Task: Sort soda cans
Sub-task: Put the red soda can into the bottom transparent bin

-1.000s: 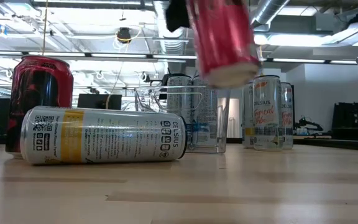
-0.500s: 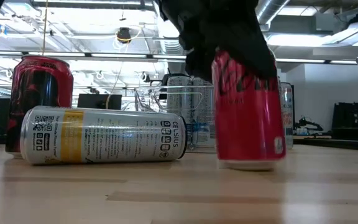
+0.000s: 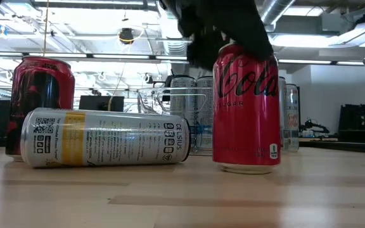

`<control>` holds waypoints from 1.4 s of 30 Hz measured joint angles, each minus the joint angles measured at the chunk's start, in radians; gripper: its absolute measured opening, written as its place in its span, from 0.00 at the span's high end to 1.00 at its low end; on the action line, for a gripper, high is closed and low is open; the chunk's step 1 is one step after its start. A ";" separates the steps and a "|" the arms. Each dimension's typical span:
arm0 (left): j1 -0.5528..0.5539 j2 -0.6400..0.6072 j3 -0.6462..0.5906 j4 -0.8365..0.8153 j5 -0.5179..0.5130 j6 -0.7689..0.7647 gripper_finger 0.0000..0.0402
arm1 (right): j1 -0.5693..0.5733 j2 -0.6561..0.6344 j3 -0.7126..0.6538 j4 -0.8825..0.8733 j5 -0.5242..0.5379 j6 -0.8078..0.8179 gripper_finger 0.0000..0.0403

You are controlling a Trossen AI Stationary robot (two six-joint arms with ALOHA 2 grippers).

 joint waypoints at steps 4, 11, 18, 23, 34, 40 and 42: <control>0.005 -0.047 0.001 -0.029 -0.001 0.031 0.03 | -0.036 0.014 -0.013 -0.010 -0.003 -0.011 0.04; 0.002 -0.146 0.000 -0.141 0.000 0.024 0.02 | -0.107 0.027 -0.011 0.061 -0.006 -0.284 0.01; -0.012 -0.275 0.000 -0.341 -0.006 0.047 0.02 | -0.210 0.093 -0.011 0.130 -0.124 -0.586 0.01; -0.016 -0.307 0.000 -0.467 -0.040 0.001 0.02 | -0.275 0.165 -0.011 0.240 -0.193 -0.722 0.01; -0.029 -0.302 -0.042 -0.573 -0.071 -0.114 0.02 | -0.354 0.272 -0.011 0.301 -0.278 -0.794 0.01; -0.063 -0.302 -0.085 -0.593 -0.072 -0.160 0.02 | -0.379 0.290 -0.011 0.310 -0.298 -0.794 0.01; -0.072 -0.302 -0.088 -0.594 -0.074 -0.174 0.02 | -0.391 0.301 -0.011 0.322 -0.321 -0.796 0.01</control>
